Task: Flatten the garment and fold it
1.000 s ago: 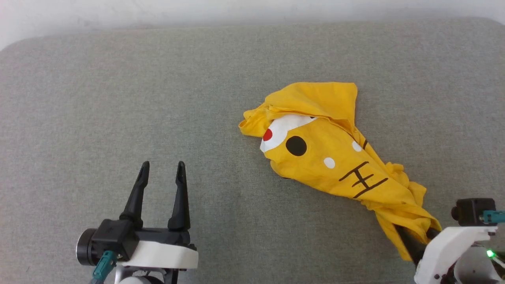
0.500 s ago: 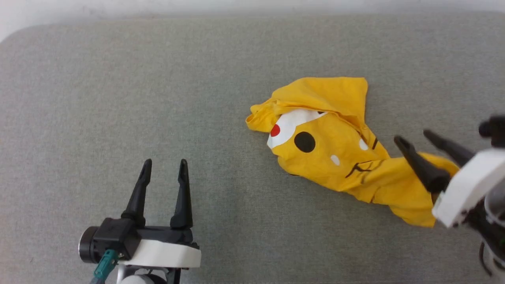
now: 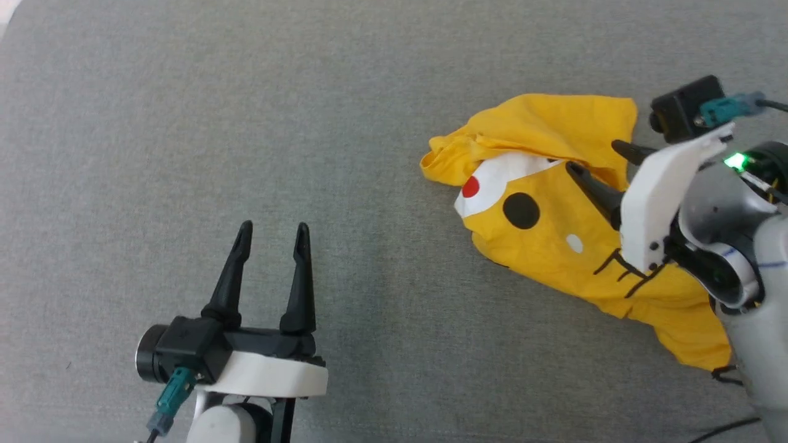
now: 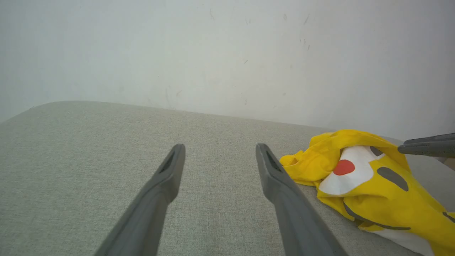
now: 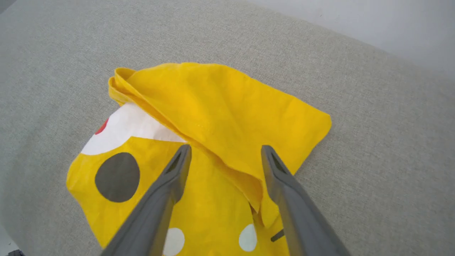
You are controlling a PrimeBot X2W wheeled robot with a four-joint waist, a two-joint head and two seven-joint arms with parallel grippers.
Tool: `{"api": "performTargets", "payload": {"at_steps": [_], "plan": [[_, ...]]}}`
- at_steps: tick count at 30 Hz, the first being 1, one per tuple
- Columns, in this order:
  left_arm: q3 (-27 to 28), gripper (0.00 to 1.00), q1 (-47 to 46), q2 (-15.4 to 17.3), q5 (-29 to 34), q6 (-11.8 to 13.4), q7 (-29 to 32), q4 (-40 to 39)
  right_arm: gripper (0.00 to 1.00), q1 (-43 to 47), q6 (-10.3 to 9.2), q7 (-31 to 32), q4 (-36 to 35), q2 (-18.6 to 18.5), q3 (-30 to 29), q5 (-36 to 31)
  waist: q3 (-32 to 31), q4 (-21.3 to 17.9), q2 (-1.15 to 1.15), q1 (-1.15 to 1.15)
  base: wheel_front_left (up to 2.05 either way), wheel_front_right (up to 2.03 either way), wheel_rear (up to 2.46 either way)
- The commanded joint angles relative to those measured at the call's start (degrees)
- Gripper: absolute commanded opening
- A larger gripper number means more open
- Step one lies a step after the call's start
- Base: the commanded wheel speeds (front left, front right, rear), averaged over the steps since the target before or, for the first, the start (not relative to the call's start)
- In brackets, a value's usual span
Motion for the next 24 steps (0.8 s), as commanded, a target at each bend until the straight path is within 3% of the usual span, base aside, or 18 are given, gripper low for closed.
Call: {"api": "performTargets", "payload": {"at_steps": [1, 4, 5, 6, 11, 19, 24], "plan": [[-0.11, 1.0, -1.1, -0.12, -0.42, 0.33, -0.27, 0.05, 1.0, -1.92, -0.05, -1.11, 1.96, -0.6, 1.61, -0.9, 1.87, 1.69, 0.0, -0.01, 0.0, 0.0, 0.0], [-0.36, 1.0, -1.83, -0.12, -0.44, 0.24, -0.27, 0.28, 0.97, -3.99, -0.05, -3.4, 7.3, -0.2, 3.29, -0.82, 2.57, 2.3, 0.0, -0.01, 0.0, 0.0, 0.0], [-0.42, 1.0, -2.05, -0.12, -0.46, 0.2, -0.27, 0.39, 0.56, -4.44, -0.05, -3.95, 8.85, 0.06, 3.54, -0.56, 2.7, 2.45, 0.0, -0.01, 0.0, 0.0, 0.0], [-0.46, 1.0, -2.23, -0.12, -0.48, 0.18, -0.27, 0.49, 0.04, -4.78, -0.05, -4.49, 10.19, 0.47, 3.49, -0.08, 2.75, 2.56, 0.0, -0.01, 0.0, 0.0, 0.0], [-0.14, 1.0, -2.14, -0.12, -0.44, 0.62, -0.27, 0.58, 0.0, -7.19, -0.05, -7.5, 12.82, 1.12, 2.56, 1.23, 2.31, 2.23, 0.0, -0.01, 0.0, 0.0, 0.0], [-1.03, 1.0, -2.24, -0.12, -0.81, 0.77, -0.27, 1.0, 0.0, -11.7, -0.05, -10.09, 14.58, 0.31, -3.92, 0.08, 1.95, 2.36, 0.0, -0.01, 0.0, 0.0, 0.0], [-2.18, 1.0, -3.17, -0.12, -1.3, 0.78, -0.27, 0.82, 0.0, -15.48, -0.05, -14.26, 17.82, -1.47, -11.0, -7.62, 3.47, 4.13, 0.0, -0.01, 0.0, 0.0, 0.0]]}}
